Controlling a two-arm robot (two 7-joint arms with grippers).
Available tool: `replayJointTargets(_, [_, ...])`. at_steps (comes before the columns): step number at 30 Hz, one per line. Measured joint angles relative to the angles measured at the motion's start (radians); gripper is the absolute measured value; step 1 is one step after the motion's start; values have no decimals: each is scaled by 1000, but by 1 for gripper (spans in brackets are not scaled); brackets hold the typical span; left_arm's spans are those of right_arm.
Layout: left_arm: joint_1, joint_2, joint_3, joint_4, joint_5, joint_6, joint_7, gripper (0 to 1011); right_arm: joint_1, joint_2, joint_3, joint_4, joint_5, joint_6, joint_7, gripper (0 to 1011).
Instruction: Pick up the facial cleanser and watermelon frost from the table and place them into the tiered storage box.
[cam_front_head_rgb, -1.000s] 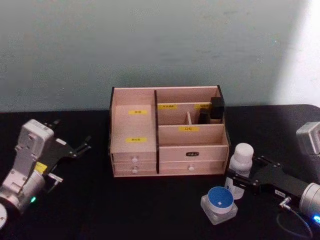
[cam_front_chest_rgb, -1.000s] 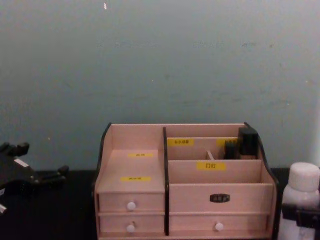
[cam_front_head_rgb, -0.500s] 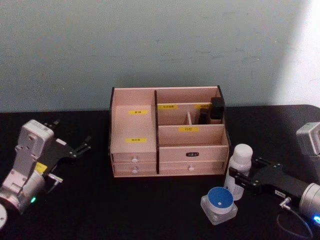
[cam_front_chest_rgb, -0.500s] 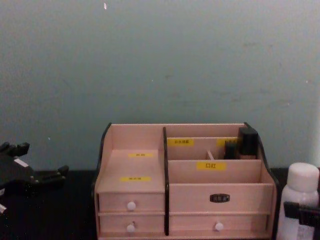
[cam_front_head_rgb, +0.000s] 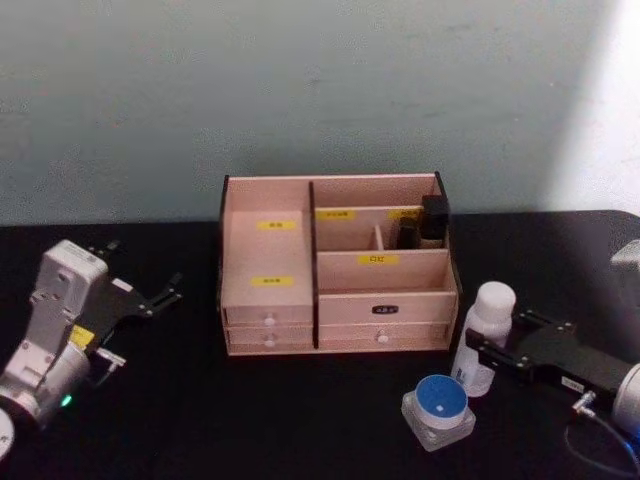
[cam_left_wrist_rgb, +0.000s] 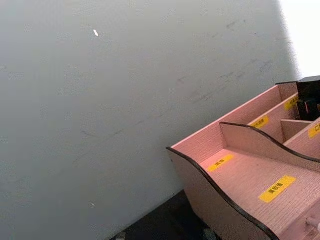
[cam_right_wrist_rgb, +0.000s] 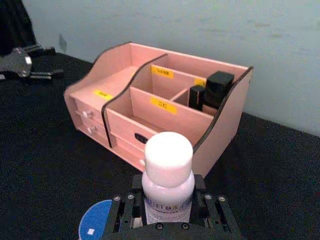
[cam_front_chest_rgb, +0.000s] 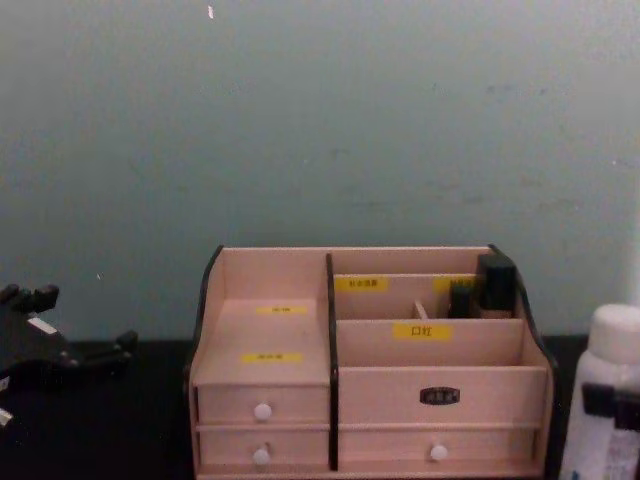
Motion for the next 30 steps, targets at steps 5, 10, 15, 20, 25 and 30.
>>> replayJointTargets(5, [0, 0, 0, 0, 0, 0, 0, 1001, -15, 25, 20, -41, 23, 4, 8, 599])
replayJointTargets(10, [0, 0, 0, 0, 0, 0, 0, 1001, -25, 54, 43, -92, 50, 7, 14, 599])
replayJointTargets(15, [0, 0, 0, 0, 0, 0, 0, 1001, -15, 66, 50, -118, 72, 13, 16, 599])
replayJointTargets(20, [0, 0, 0, 0, 0, 0, 0, 1001, 28, 62, 38, -119, 88, 30, 13, 599])
replayJointTargets(25, [0, 0, 0, 0, 0, 0, 0, 1002, 93, 40, 5, -89, 95, 49, 6, 599])
replayJointTargets(30, [0, 0, 0, 0, 0, 0, 0, 1001, 169, 10, -36, -45, 97, 65, 5, 599])
